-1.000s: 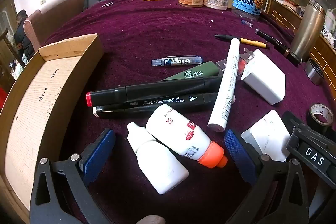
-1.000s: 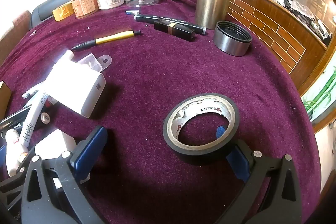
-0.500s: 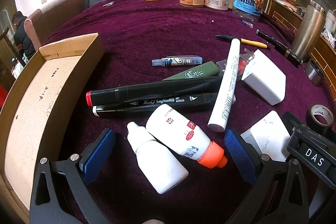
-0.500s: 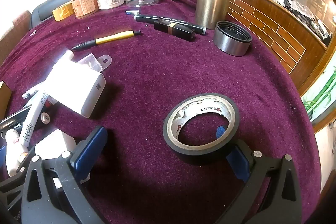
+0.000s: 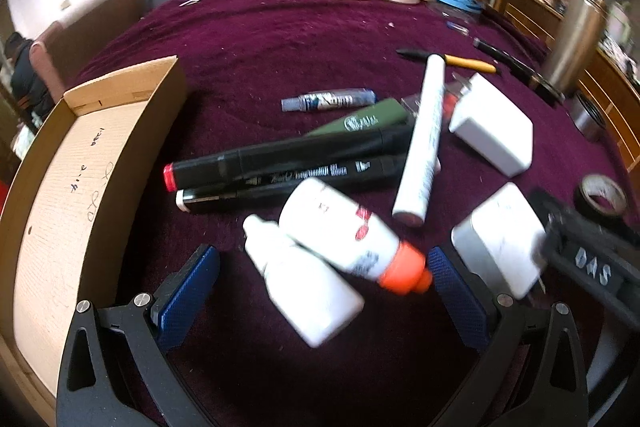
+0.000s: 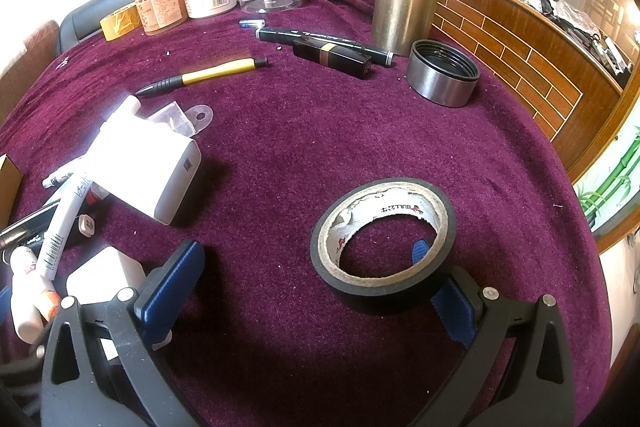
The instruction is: Organize rigid objects
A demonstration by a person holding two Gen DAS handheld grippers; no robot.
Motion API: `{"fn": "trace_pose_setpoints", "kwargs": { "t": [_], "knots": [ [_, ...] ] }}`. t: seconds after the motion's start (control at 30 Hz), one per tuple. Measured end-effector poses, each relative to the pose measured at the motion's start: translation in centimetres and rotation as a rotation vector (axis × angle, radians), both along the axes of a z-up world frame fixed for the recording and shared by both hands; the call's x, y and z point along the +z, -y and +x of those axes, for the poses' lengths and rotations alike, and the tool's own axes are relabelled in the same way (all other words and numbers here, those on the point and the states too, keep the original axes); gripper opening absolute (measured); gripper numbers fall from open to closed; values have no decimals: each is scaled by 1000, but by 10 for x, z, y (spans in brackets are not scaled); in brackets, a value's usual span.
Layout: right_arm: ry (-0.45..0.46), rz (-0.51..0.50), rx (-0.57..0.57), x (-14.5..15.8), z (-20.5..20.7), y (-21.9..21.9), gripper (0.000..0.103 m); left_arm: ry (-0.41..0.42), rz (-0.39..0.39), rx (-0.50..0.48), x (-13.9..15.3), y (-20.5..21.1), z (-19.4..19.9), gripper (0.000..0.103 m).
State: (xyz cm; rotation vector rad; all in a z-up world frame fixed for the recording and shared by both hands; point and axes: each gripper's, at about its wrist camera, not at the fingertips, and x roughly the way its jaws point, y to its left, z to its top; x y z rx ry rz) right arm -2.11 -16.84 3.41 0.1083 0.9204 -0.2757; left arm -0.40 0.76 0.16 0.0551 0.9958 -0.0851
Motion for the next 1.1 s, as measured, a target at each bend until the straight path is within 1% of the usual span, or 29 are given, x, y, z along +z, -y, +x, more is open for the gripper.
{"fn": "trace_pose_setpoints", "kwargs": {
  "t": [0.03, 0.4, 0.5, 0.57, 0.6, 0.63, 0.73, 0.9, 0.97, 1.0, 1.03, 1.07, 1.1],
  "knots": [
    [0, 0, 0, 0, 0, 0, 103, 11, -4, -3, 0, -2, -2, 102],
    [-6, 2, 14, -1, 2, 1, 103, 14, 6, -1, 0, 2, -5, 102],
    [-51, 33, 93, 0, 2, 5, 103, -4, -5, -32, 1, -1, -7, 102],
    [-72, 65, 114, 1, -3, 9, 103, -12, -2, -65, 2, -3, -13, 102],
    [-96, 62, 122, 1, -7, 8, 103, -11, -3, -75, 2, -5, -16, 102],
    [-135, 34, 140, 0, -7, 4, 103, -12, -3, -82, 2, -5, -17, 102],
    [-141, 31, 166, -1, -7, 2, 103, -11, 2, -89, 2, -4, -19, 102],
    [-132, 20, 170, 1, -11, 0, 103, -8, 12, -76, 2, -2, -19, 102],
    [-155, 20, 179, 2, -13, 1, 103, -9, 12, -74, 2, -2, -19, 102],
    [-155, 16, 175, 8, -14, 3, 99, -9, 10, -75, 2, -2, -19, 102],
    [-117, 4, 169, 17, -18, 5, 95, -9, 9, -75, 2, -2, -20, 102],
    [-66, -9, 163, 27, -22, 6, 95, -10, 8, -75, 2, -3, -20, 102],
    [19, -30, 150, 42, -30, 7, 95, -10, 8, -75, 2, -3, -20, 102]
  ]
}}
